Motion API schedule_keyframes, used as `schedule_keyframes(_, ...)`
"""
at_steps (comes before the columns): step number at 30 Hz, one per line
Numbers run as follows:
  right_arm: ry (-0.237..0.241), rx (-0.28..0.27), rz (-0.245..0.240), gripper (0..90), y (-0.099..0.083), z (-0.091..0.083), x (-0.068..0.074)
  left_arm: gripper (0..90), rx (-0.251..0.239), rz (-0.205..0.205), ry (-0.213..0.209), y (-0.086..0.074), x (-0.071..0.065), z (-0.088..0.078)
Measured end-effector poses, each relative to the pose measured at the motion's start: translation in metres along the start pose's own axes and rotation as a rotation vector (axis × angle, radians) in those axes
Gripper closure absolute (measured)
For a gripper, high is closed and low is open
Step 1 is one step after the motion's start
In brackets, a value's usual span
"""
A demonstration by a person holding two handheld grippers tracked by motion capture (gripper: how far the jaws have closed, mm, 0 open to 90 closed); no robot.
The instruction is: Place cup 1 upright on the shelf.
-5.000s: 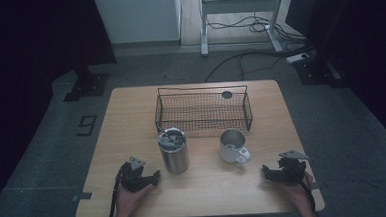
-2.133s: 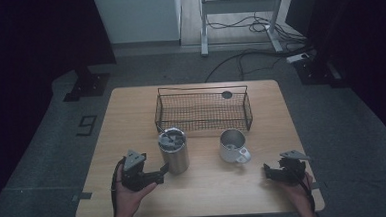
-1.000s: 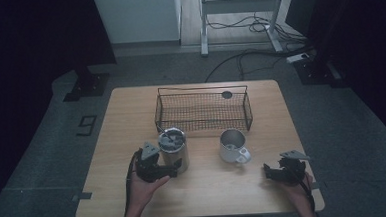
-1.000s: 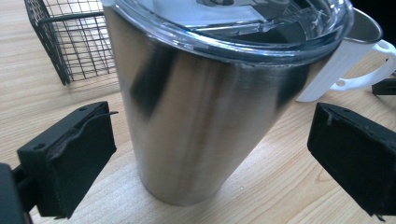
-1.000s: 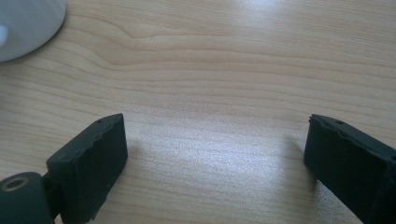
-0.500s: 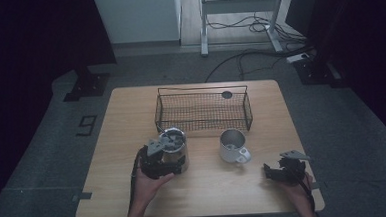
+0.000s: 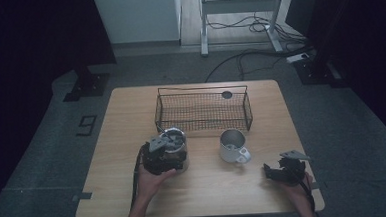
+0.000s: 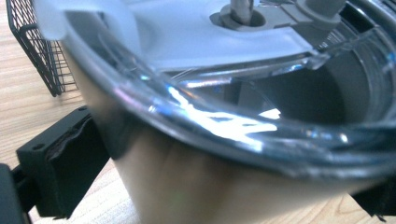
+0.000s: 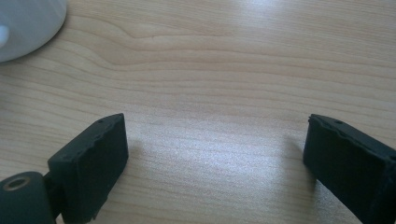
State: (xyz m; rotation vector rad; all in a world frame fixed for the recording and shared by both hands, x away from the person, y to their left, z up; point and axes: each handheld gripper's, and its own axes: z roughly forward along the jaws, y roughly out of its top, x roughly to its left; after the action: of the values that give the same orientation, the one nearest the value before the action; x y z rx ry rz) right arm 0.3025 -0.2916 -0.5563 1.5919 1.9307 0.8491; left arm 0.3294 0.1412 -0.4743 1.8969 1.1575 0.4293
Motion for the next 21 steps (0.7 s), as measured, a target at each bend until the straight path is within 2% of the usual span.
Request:
schedule_keyframes(7,0.000,0.000,0.000,6.4,0.000,0.000,0.000,0.0,-0.013,-0.002,-0.007,0.001,0.001,0.006)
schedule_keyframes(13,0.000,0.000,0.000,6.4,0.000,0.000,0.000,0.0,-0.033,0.027,0.003,0.001,0.000,0.013)
schedule_keyframes(21,0.000,0.000,0.000,6.5,0.000,0.000,0.000,1.0,-0.059,0.076,0.049,0.000,-0.005,0.021)
